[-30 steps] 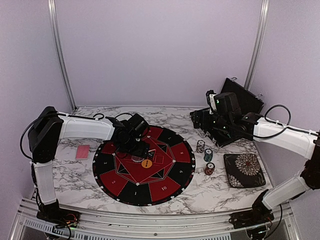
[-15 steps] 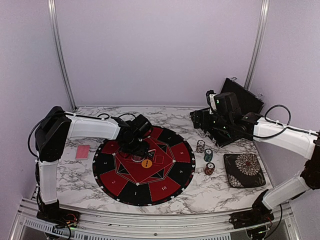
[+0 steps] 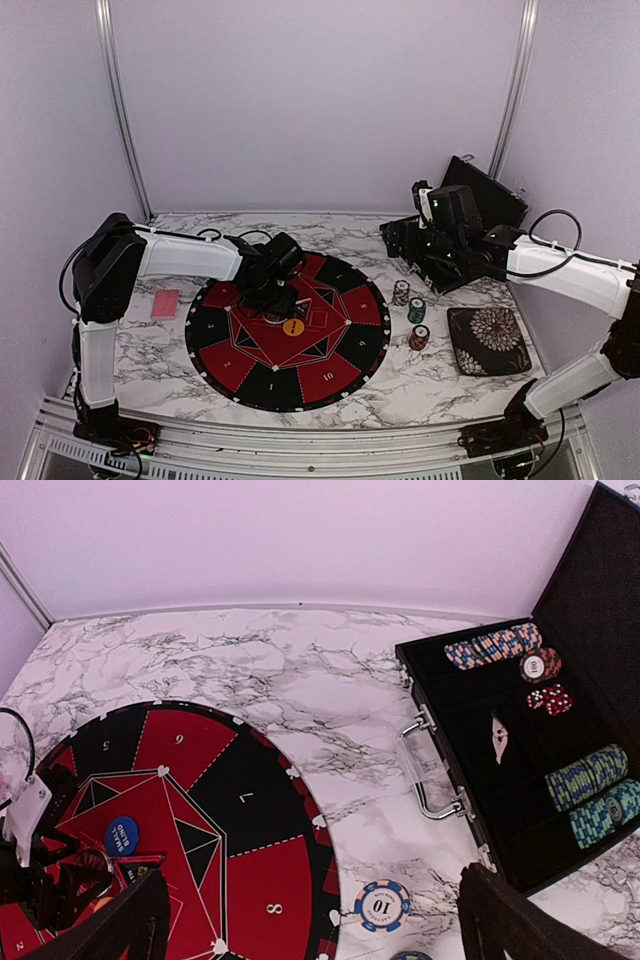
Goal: Distribute texas hold em gaming equipment
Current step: Pick up the dealer button from the poker table mat, then place the dealer button in position 2, then move the small blind button to position 4, then move the big blind button to position 10.
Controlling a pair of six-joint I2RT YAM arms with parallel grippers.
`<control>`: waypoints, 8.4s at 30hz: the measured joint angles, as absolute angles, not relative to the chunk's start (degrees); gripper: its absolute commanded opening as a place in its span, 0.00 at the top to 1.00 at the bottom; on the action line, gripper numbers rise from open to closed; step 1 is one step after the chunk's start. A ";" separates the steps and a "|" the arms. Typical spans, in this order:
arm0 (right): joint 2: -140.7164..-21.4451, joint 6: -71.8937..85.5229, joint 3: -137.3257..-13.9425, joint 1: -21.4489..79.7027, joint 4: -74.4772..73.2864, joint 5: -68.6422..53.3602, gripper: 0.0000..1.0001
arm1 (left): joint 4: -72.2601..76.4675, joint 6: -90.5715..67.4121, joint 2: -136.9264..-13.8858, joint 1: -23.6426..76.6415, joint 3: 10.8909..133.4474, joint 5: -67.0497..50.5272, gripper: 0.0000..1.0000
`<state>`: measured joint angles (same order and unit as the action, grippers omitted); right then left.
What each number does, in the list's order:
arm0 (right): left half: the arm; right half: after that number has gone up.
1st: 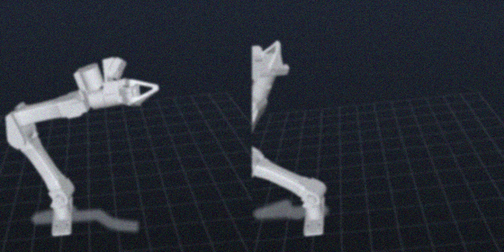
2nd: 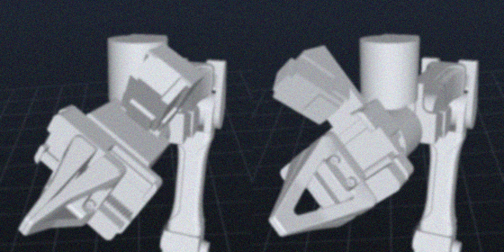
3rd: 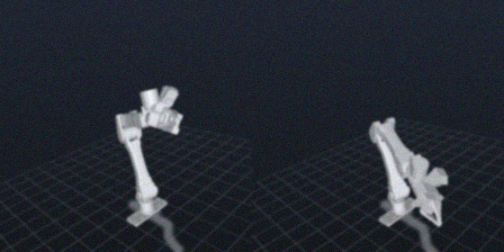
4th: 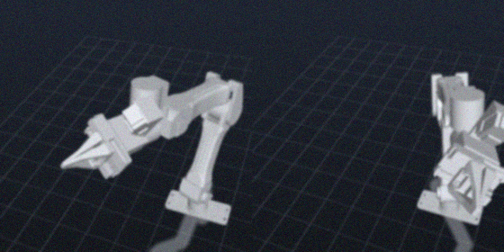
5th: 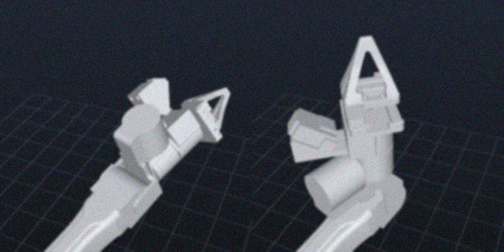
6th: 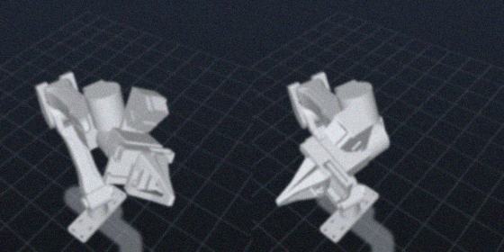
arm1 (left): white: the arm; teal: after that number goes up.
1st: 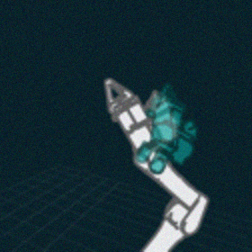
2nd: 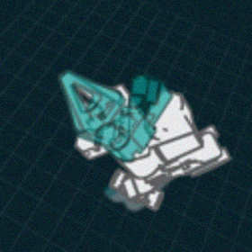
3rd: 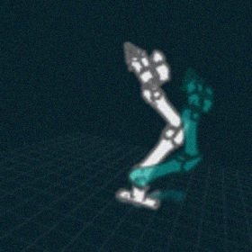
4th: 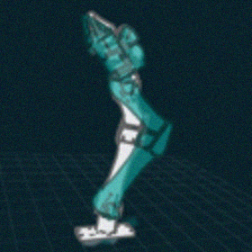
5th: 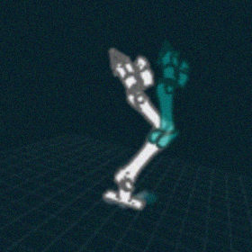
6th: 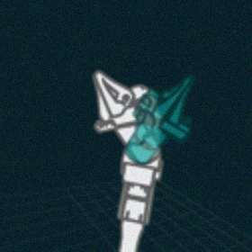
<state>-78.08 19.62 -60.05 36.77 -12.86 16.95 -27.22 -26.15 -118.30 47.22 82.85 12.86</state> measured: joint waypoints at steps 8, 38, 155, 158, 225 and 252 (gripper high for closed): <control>-78.08 19.64 -59.88 36.77 -12.86 16.95 0.02 | -27.29 -26.22 -118.32 47.51 82.74 12.97 0.36; -78.06 19.88 -58.22 36.77 -12.45 16.58 0.02 | -26.28 -26.37 -117.91 48.45 80.31 15.57 0.39; -140.51 11.86 -116.73 52.99 -34.98 5.45 0.59 | -25.91 -29.34 -78.56 29.39 55.09 3.38 0.01; -142.61 11.44 -119.87 53.10 -34.79 5.50 0.59 | -25.89 -29.34 -78.59 29.39 55.09 3.22 0.01; -129.54 13.76 -105.91 56.14 -33.71 -1.13 0.50 | -23.57 -29.39 -81.08 29.34 55.53 1.74 0.01; -133.93 13.47 -106.00 56.47 -33.28 2.28 0.54 | -23.29 -29.41 -82.46 29.34 55.55 0.84 0.01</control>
